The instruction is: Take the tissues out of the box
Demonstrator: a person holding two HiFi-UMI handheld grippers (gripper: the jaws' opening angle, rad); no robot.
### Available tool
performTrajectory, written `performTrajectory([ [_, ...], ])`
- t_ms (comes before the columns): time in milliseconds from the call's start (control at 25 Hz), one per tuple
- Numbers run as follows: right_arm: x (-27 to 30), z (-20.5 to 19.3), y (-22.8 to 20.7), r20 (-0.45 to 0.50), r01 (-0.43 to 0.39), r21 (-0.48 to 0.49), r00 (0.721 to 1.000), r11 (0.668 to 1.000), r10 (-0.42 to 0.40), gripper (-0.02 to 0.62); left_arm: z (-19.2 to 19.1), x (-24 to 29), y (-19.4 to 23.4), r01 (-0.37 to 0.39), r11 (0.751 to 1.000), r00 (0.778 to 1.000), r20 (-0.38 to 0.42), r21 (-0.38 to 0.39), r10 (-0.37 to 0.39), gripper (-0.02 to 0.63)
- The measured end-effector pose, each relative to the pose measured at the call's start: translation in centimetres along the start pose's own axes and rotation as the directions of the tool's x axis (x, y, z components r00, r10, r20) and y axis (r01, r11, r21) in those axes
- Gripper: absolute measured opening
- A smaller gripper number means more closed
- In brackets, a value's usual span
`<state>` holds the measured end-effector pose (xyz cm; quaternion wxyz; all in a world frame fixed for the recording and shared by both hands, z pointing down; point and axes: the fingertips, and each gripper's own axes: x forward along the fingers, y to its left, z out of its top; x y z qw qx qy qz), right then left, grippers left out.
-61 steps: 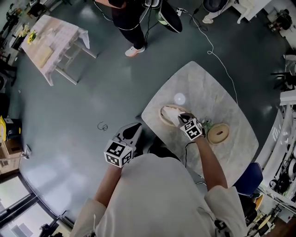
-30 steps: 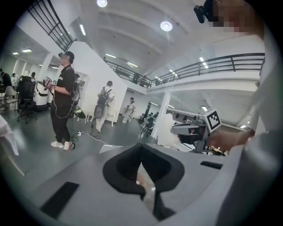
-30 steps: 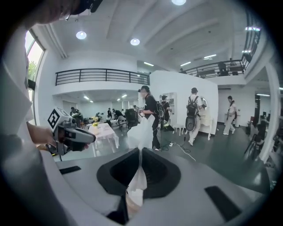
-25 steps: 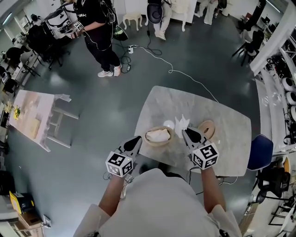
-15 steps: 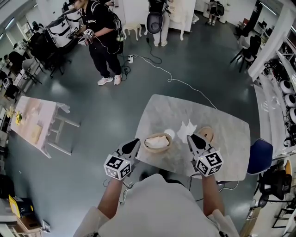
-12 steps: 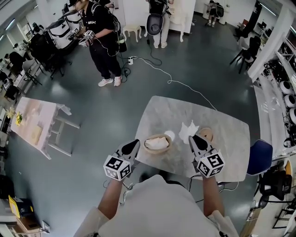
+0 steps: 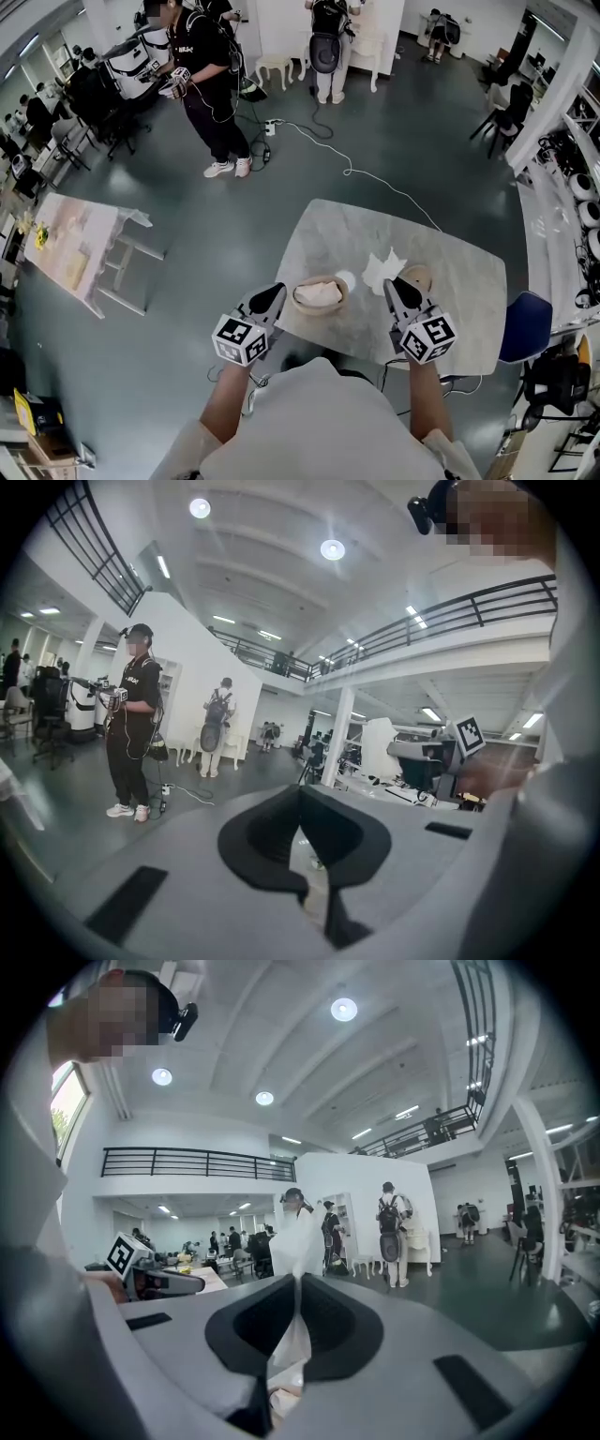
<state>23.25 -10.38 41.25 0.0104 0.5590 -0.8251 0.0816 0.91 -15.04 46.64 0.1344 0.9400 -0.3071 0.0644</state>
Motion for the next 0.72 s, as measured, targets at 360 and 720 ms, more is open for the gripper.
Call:
performTrajectory([
  [360, 0.13, -0.03, 0.07, 0.001, -0.01, -0.015, 1.0, 1.0, 0.01, 0.043, -0.12, -0.2, 0.04, -0.015, 1.0, 1.0, 0.016, 0.013, 0.014, 0.009],
  [720, 0.45, 0.08, 0.16, 0.001, -0.013, -0.016, 1.0, 1.0, 0.014, 0.043, -0.3, -0.52, 0.09, -0.03, 0.999, 1.0, 0.006, -0.018, 0.03, 0.009],
])
